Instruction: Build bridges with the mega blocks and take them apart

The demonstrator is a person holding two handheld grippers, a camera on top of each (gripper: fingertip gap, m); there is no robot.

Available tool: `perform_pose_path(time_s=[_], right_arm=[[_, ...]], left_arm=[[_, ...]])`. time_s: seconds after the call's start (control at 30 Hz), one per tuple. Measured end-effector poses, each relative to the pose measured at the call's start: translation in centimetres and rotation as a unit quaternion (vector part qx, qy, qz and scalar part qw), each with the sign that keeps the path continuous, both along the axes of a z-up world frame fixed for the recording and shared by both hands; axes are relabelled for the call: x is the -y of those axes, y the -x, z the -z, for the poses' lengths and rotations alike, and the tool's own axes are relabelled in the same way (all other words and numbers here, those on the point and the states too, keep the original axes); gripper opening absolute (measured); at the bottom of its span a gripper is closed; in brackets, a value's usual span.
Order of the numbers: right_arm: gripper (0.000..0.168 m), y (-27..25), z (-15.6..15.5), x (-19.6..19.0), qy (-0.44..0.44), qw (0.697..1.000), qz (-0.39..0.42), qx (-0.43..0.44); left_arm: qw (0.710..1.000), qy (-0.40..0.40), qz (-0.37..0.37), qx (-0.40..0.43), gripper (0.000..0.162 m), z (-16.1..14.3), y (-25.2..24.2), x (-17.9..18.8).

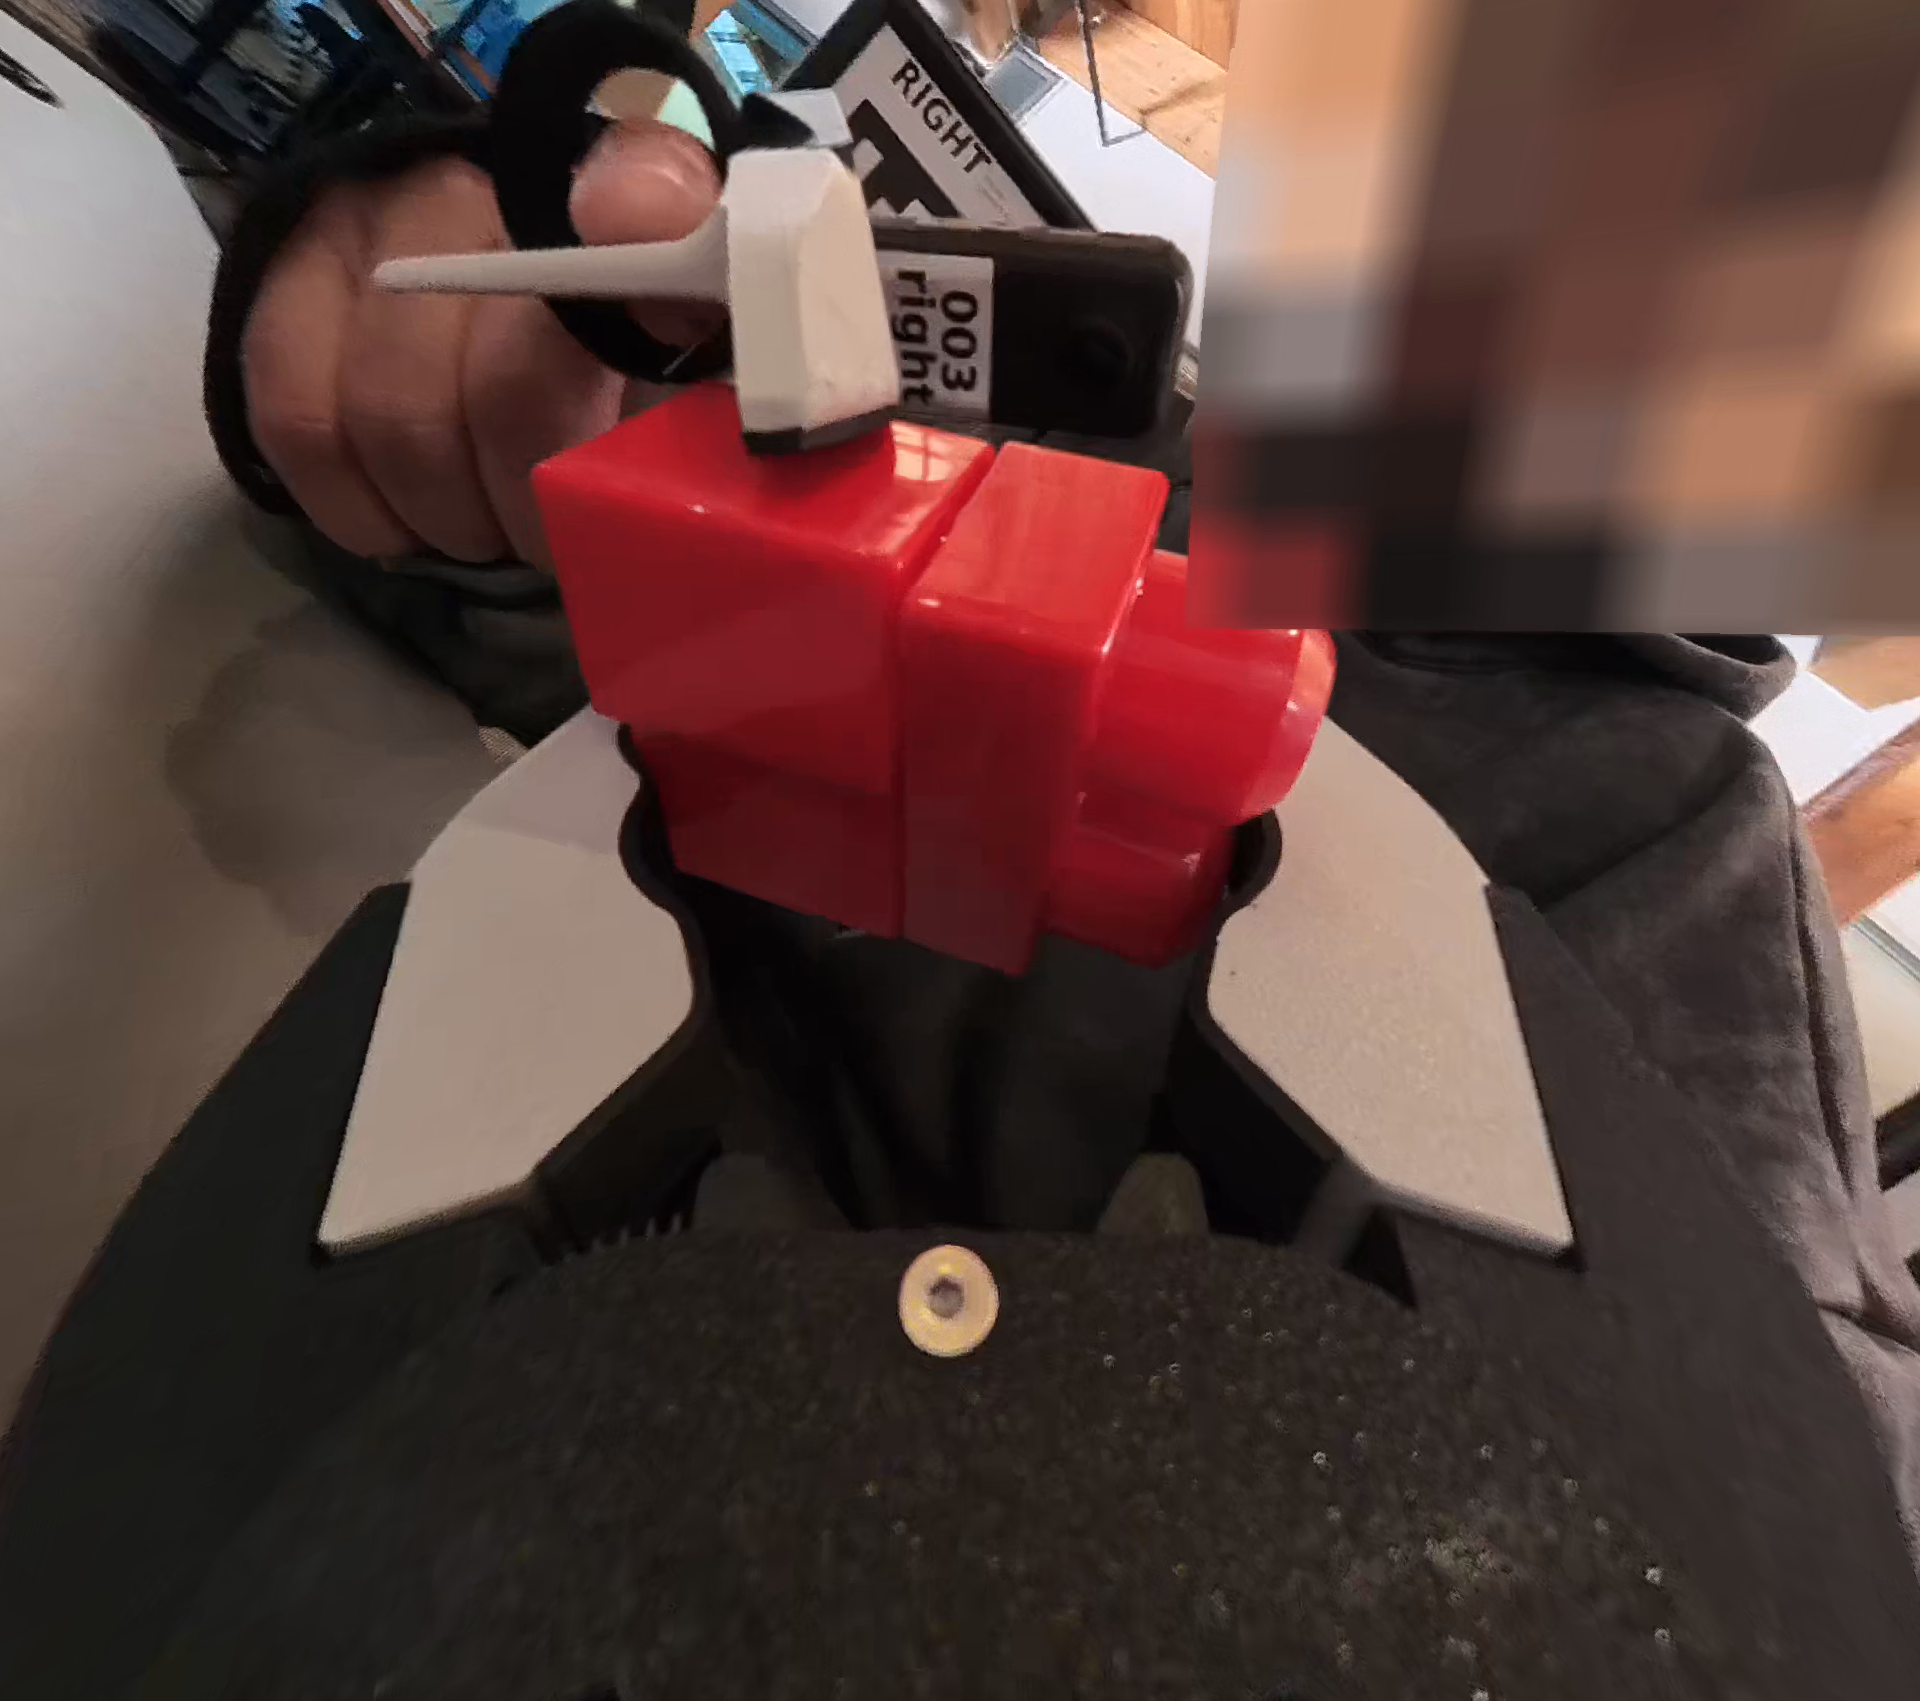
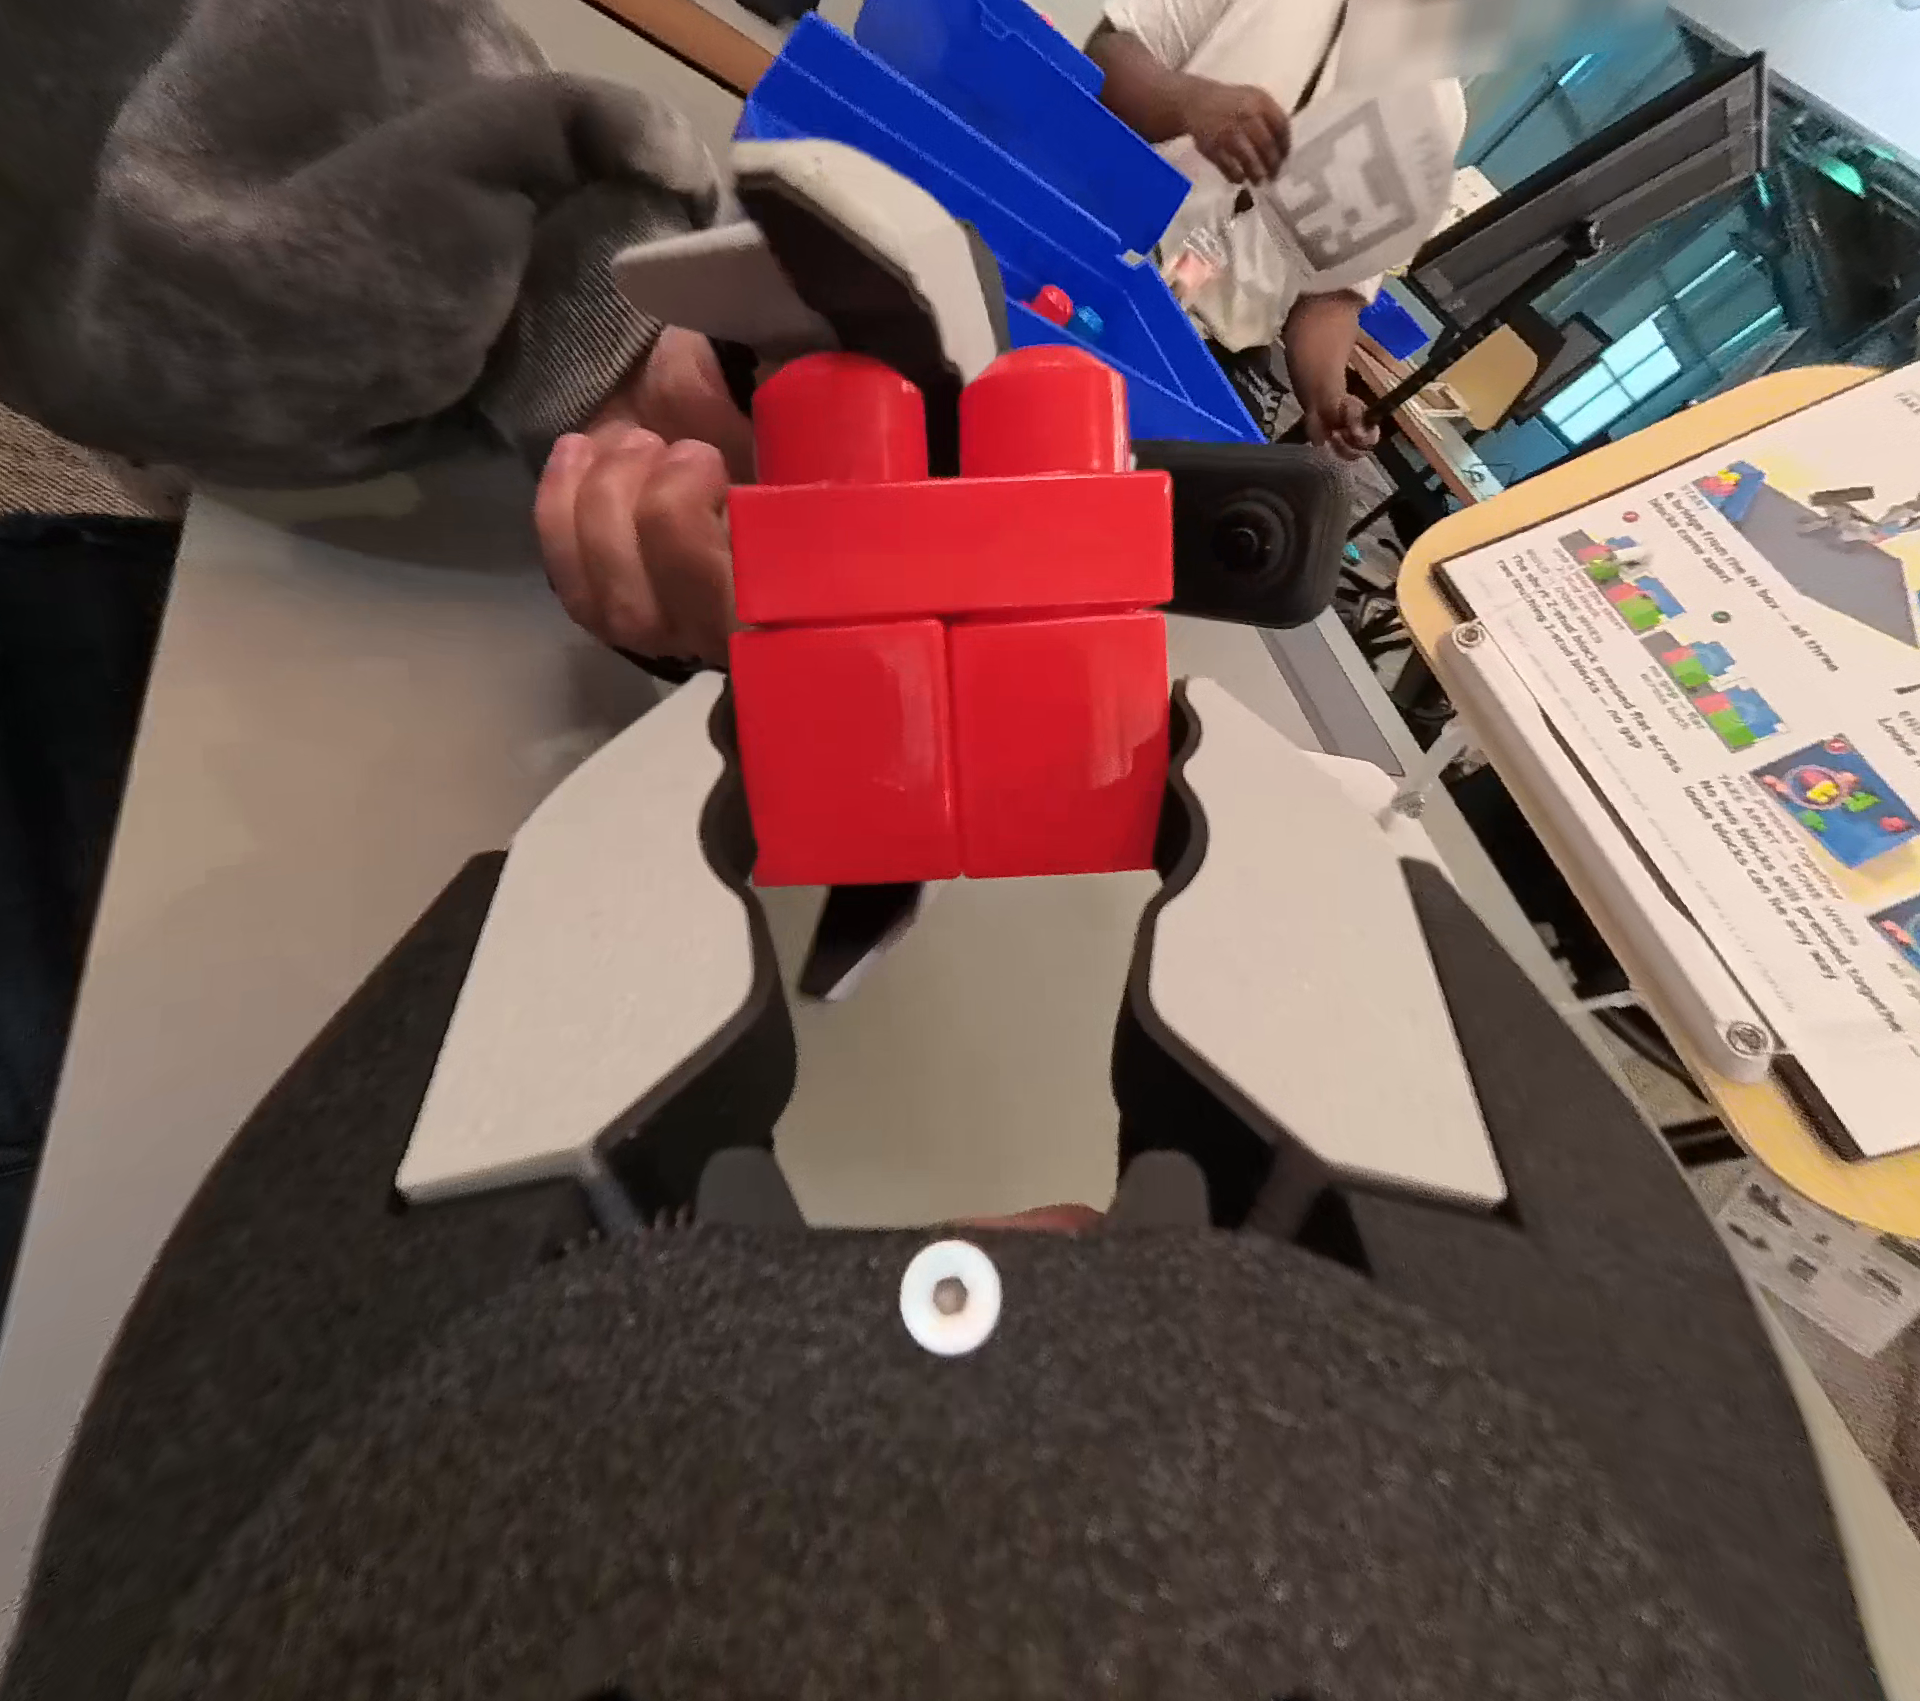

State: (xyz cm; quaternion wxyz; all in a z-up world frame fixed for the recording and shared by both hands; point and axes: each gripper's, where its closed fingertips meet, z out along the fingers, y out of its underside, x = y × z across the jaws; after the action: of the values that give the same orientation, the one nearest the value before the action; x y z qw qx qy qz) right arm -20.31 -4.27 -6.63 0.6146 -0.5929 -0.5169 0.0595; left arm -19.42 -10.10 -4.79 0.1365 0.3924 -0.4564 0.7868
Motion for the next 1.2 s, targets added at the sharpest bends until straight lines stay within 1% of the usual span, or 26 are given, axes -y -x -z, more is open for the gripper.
perform_pose_path(time_s=[0.03,0.07,0.1,0.13,0.2,0.27,0.33,0.4,0.47,0.5,0.57,0.63,0.77,0.83,0.93,1.1,1.2], right_arm=[[0.076,0.1,-0.1,0.1,-0.002,1.0,-0.005,0.001],[0.076,0.0,-0.2,0.0,-0.006,1.0,0.001,0.004],[0.076,-0.1,-0.3,0.0,-0.005,1.0,0.003,0.006],[0.076,-0.2,-0.4,0.0,-0.001,1.0,0.002,0.003],[0.076,-0.2,-0.3,0.0,0.007,1.0,-0.003,0.003],[0.076,-0.1,0.0,0.1,-0.005,1.0,-0.001,0.028],[0.076,-0.4,0.4,-0.3,-0.02,0.998,0.022,0.061],[0.076,-0.5,0.6,-0.4,-0.021,0.997,0.025,0.074],[0.076,-0.1,0.6,0.0,-0.017,0.998,0.01,0.063],[0.076,0.1,0.8,0.1,-0.011,0.998,0.003,0.058],[0.076,0.2,1.3,0.2,-0.001,0.998,-0.003,0.059],[0.076,0.4,1.5,0.5,0.005,0.998,-0.011,0.058],[0.076,0.3,2.4,0.4,0.016,0.997,-0.01,0.076],[0.076,0.7,2.3,0.8,0.029,0.997,-0.024,0.066],[0.075,0.7,2.8,1.3,0.058,0.995,-0.038,0.075],[0.075,0.8,3.1,1.7,0.083,0.993,-0.055,0.067],[0.075,0.6,3.3,1.4,0.083,0.993,-0.045,0.073]], left_arm=[[1.0,0.018,-0.005,0.011,0.105,-0.6,0.1,-0.4],[0.999,0.038,-0.008,0.02,0.11,-1.1,0.3,-0.9],[0.999,0.048,-0.006,0.022,0.111,-1.3,0.5,-1.3],[0.998,0.053,-0.006,0.023,0.108,-1.4,0.5,-1.5],[0.999,0.05,-0.003,0.017,0.107,-1.3,0.3,-1.4],[0.999,0.045,0.0,0.001,0.108,-0.9,0.0,-1.2],[0.999,0.033,-0.016,-0.027,0.115,-0.1,-0.5,-1.7],[0.998,0.03,-0.041,-0.042,0.115,0.5,-0.9,-2.8],[0.997,0.049,-0.05,-0.038,0.114,0.1,-1.0,-3.6],[0.997,0.055,-0.04,-0.033,0.112,-0.1,-0.8,-3.4],[0.998,0.064,-0.012,-0.022,0.1,-0.5,-0.5,-2.8],[0.998,0.057,0.002,-0.025,0.1,-0.3,-0.3,-2.4],[0.999,0.019,0.007,-0.043,0.1,0.7,-0.4,-2.3],[0.998,0.019,0.031,-0.044,0.099,0.7,0.0,-1.9],[0.997,0.012,0.057,-0.058,0.099,1.3,0.3,-1.4],[0.995,0.018,0.077,-0.064,0.098,1.6,0.3,-1.0],[0.995,0.028,0.072,-0.069,0.099,1.6,0.1,-1.3]])
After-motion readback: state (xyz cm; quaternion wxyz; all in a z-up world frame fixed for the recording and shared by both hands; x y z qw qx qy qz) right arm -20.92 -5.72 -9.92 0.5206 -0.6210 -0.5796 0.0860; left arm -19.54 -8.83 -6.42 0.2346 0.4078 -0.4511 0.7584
